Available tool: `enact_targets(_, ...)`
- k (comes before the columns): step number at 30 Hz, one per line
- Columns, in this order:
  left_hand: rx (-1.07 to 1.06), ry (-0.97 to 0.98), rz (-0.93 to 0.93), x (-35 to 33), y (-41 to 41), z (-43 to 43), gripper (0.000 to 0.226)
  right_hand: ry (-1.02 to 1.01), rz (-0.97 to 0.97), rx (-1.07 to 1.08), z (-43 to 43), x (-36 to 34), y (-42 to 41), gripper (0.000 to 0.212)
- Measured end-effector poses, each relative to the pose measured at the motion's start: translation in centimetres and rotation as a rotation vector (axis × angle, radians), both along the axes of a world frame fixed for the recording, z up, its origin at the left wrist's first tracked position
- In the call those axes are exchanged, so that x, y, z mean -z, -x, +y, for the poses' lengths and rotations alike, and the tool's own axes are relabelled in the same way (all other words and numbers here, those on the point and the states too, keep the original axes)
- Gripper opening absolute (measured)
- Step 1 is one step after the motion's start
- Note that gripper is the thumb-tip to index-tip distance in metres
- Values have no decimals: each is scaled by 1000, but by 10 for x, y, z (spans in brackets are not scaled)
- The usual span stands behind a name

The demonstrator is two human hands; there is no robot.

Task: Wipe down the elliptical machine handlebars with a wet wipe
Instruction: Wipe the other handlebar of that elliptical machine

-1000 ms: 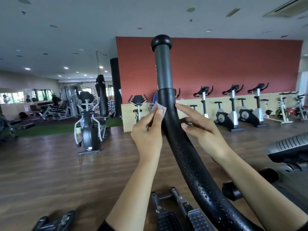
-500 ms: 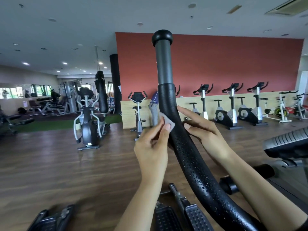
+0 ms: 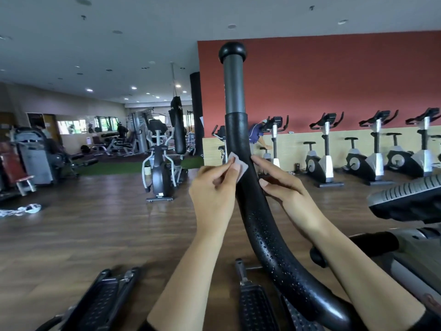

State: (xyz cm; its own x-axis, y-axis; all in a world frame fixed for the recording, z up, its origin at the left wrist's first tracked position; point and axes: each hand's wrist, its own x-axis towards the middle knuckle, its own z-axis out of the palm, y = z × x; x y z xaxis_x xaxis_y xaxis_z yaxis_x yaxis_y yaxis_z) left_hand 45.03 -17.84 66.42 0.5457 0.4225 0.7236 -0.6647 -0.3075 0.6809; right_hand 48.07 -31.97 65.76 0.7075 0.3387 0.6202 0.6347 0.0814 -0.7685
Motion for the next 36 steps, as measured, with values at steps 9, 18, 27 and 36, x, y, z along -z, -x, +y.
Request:
enact_targets(9,-118,-21,78,3,28,-14,17,10,46,-64,-14,15,12,49)
enact_targets(18,-152,37,242,-14,27,-23,16,41,52,-69,-17,20,18,52)
enact_targets(27,-186,32,247,-18,32,-31,17,58,70,-76,-18,18,21,54)
enact_targets(36,-249,-68,233,-9,44,-32,12,101,114,-97,-25,21,27,59)
